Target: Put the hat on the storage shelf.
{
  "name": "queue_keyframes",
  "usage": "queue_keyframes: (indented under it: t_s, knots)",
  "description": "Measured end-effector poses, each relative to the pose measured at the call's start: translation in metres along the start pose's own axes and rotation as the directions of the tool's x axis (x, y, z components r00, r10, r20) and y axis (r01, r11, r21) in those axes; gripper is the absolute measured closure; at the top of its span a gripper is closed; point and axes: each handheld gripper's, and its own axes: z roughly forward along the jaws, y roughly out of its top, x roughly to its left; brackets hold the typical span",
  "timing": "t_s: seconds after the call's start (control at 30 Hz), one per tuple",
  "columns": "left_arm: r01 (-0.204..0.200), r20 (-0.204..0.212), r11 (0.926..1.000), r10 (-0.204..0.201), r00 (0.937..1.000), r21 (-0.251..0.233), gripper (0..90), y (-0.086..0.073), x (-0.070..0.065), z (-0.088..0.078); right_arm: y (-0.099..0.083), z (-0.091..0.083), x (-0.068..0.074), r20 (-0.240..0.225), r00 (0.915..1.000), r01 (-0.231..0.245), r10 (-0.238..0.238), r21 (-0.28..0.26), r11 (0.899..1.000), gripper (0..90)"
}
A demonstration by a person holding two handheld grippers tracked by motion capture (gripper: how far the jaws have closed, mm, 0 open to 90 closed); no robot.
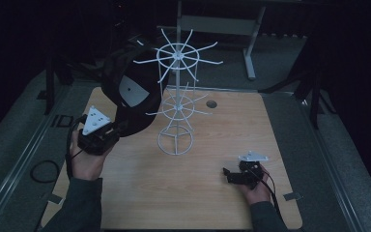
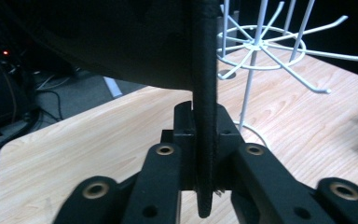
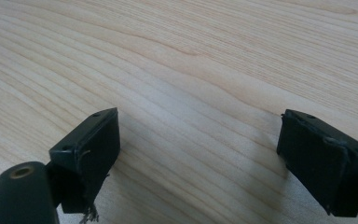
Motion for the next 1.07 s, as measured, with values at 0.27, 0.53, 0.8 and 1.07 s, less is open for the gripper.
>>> queue_keyframes:
  t_s: [0.27,0.53,0.8,1.07]
  knots:
    - [0.067,0.042,0.9972,-0.066,0.9969,-0.033,51.5,-0.001,0.006,-0.007,0.0,0.0,0.0,0.001,1.0,0.002,-0.002,-0.002,1.0,13.0]
    - [0.096,0.071,0.9943,-0.093,0.9932,-0.047,42.0,-0.003,0.009,-0.011,0.0,0.0,0.0,0.0,1.0,0.001,-0.001,-0.002,1.0,13.0]
    - [0.143,0.071,0.9881,-0.139,0.9877,-0.055,28.1,-0.006,0.011,-0.016,0.0,0.0,0.0,-0.001,1.0,0.001,-0.001,-0.002,1.0,13.0]
    - [0.168,0.084,0.9846,-0.164,0.9829,-0.046,24.3,-0.012,0.012,-0.019,0.0,0.0,0.0,0.0,1.0,0.003,-0.003,-0.002,1.0,13.0]
